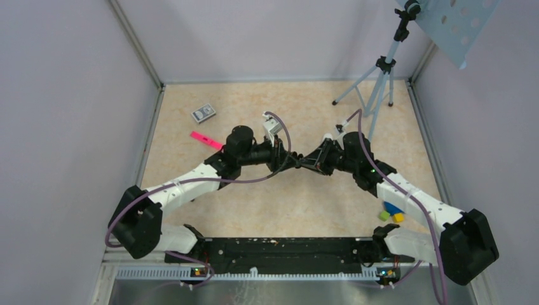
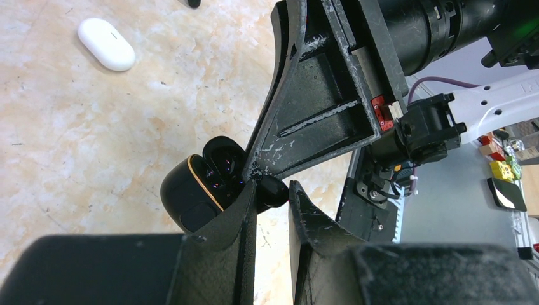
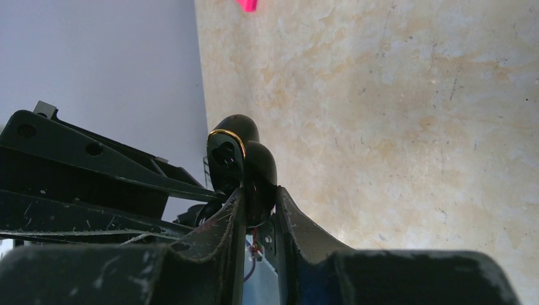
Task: Insert the wireless bluetooth earbuds into the charging case
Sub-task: Insert the right earbud into the right side groove of the charging case.
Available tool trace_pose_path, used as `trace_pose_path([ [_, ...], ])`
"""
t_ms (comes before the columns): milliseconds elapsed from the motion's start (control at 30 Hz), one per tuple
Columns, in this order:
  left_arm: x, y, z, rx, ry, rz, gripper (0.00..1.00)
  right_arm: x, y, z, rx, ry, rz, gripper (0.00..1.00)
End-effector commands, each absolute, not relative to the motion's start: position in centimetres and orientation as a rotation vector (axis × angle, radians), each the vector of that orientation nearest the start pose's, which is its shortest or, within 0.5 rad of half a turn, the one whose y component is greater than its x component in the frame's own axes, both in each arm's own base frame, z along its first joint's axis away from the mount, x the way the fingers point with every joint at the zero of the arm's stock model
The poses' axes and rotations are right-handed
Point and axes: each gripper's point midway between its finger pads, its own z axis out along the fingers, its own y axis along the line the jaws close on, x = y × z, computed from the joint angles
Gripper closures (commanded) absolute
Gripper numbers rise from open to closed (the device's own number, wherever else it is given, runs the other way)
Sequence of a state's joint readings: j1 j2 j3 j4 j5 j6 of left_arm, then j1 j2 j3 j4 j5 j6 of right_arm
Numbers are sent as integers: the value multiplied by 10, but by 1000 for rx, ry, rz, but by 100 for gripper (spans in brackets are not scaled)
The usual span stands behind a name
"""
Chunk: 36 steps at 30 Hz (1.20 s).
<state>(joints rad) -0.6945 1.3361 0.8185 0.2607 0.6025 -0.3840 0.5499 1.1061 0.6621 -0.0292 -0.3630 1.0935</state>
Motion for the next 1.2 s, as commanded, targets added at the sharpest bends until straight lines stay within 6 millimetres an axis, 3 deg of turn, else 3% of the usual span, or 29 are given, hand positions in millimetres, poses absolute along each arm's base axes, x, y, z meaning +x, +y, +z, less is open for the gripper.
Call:
trace_pose_path([
  [0, 234, -336, 211, 764, 1819, -1238, 91, 239, 266, 198, 330, 2222, 1365, 100],
  [733, 237, -332, 238, 804, 1757, -1180, 91, 238, 264, 193, 328, 2232, 1349, 100],
  [1167, 243, -330, 238, 806, 1759, -1131, 90, 238, 265, 192, 320, 2236, 1348, 100],
])
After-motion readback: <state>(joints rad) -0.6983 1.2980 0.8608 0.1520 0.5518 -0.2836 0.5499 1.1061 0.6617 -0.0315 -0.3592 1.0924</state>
